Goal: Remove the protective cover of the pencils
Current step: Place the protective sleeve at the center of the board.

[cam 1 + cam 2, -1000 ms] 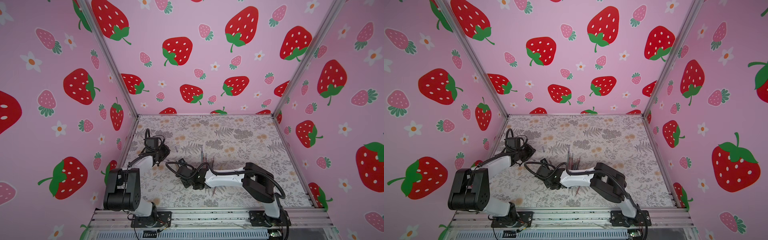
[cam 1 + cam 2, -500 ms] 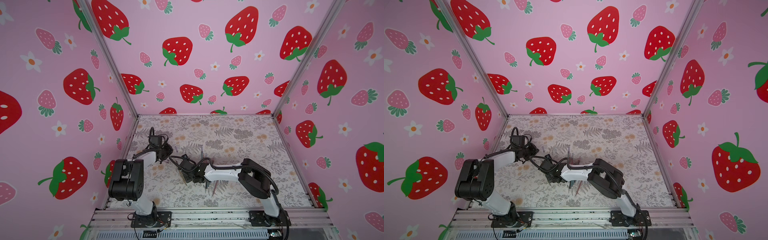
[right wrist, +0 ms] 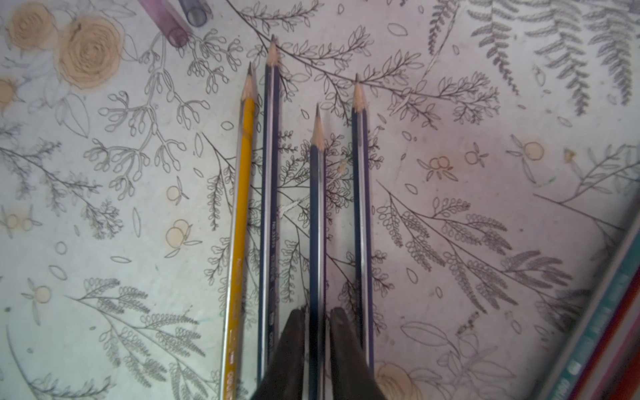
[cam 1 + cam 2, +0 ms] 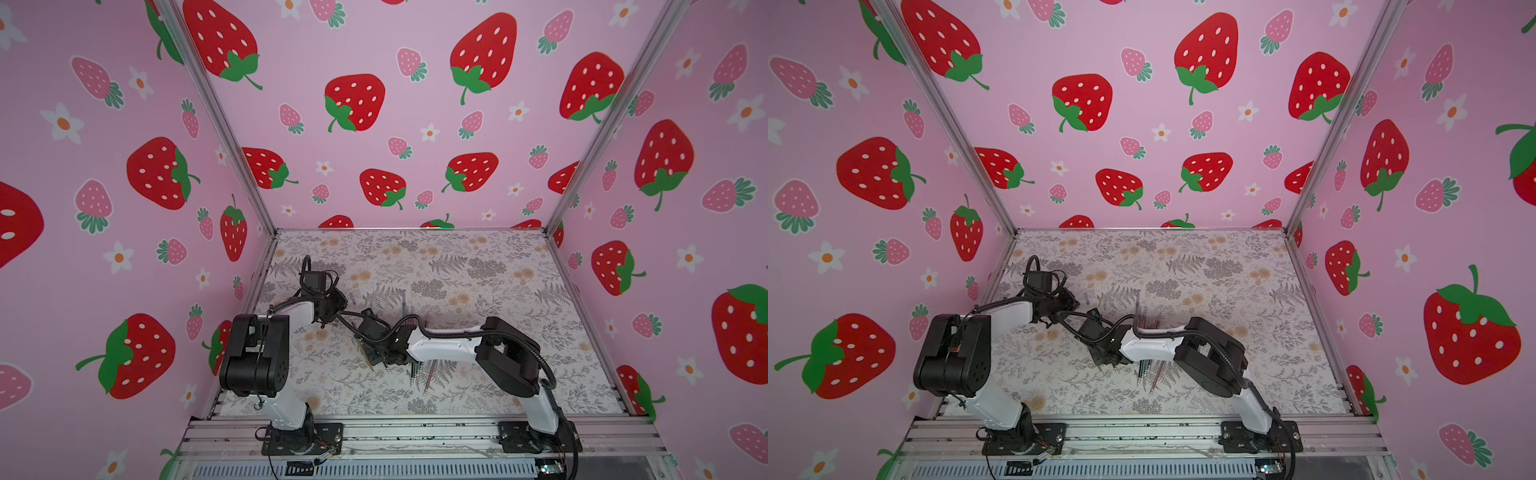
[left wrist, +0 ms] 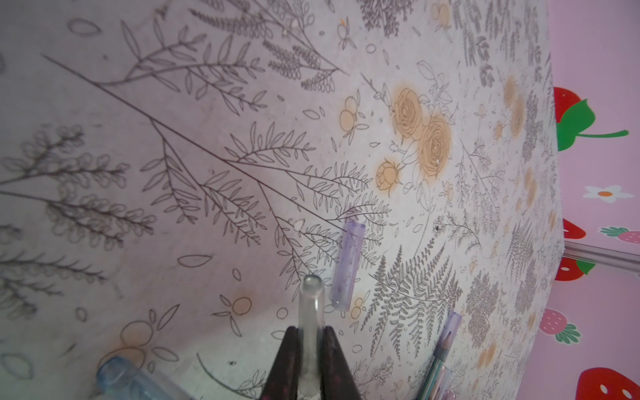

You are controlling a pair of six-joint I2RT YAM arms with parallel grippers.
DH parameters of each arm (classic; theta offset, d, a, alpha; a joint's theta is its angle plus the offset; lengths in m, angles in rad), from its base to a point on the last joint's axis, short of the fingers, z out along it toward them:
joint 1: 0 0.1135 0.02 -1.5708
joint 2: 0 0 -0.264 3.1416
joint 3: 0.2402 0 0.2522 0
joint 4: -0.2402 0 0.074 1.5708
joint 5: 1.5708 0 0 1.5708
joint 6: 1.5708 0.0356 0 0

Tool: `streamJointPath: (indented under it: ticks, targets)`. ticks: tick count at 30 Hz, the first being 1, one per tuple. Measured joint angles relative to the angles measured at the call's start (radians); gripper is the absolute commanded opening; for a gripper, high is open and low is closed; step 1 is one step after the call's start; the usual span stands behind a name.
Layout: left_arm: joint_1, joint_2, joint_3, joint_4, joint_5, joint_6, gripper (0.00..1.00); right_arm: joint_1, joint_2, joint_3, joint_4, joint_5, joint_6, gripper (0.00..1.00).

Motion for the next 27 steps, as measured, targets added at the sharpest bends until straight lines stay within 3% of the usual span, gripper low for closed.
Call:
streamJointPath:
  ticks: [13,19,23,27]
  targets:
    - [-0.005,0.019,0.004,-0.003,0.000,0.000,0.20,-0.001,-0.011,0.000,-0.013,0.000,-0.019,0.20]
    - [-0.007,0.020,0.007,-0.006,0.000,0.000,0.20,-0.002,-0.157,-0.039,-0.025,0.055,-0.043,0.27]
    - [-0.007,0.020,0.009,-0.008,0.001,0.000,0.20,-0.015,-0.267,-0.088,-0.018,0.103,-0.045,0.27]
    - [-0.010,0.019,0.014,-0.008,0.005,0.000,0.20,-0.056,-0.275,-0.131,-0.016,0.123,-0.022,0.25]
